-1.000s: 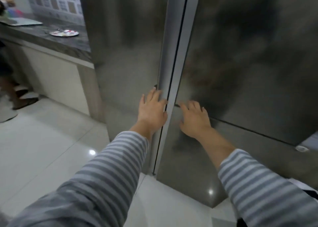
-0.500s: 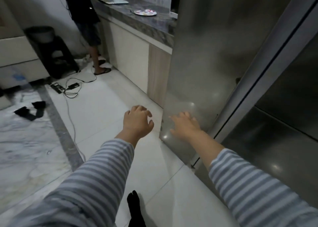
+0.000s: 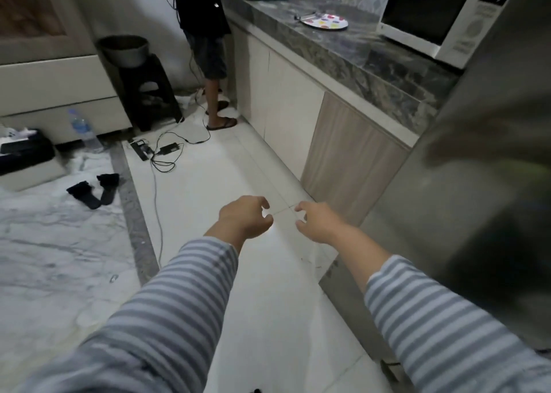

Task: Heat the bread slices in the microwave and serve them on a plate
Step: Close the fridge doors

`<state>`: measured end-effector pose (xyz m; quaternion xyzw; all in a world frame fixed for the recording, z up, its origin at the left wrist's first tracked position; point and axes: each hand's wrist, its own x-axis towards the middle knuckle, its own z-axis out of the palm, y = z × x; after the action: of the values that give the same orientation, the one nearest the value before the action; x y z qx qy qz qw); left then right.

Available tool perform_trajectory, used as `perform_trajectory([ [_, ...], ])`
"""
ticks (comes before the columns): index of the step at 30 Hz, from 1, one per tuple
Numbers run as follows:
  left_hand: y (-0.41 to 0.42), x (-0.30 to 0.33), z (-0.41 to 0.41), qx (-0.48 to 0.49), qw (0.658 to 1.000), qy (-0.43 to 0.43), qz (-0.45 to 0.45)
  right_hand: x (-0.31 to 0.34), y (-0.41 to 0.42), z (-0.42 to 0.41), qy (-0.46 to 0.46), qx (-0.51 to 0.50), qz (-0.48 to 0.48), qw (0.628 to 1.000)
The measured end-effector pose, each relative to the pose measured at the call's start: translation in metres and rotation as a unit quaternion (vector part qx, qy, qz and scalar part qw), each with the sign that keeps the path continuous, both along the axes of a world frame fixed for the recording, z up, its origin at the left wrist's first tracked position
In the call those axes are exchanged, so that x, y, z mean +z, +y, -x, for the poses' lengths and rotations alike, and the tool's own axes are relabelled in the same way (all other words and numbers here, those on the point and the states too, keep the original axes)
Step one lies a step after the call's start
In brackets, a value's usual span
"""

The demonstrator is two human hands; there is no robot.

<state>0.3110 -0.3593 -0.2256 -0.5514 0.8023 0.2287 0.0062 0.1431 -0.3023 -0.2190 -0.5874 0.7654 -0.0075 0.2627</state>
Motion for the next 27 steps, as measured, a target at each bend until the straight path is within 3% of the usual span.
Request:
perform_trajectory([
  [18,-0.334,0.026,0.082,0.008,1.000,0.012,0.021,0.014,-0.343,0.084,0.004,-0.001,0.038,0.999],
  [27,-0.503,0.045,0.161,-0.090,0.994,0.028,0.049,0.035,-0.484,0.148,0.027,-0.069,0.076,0.994],
])
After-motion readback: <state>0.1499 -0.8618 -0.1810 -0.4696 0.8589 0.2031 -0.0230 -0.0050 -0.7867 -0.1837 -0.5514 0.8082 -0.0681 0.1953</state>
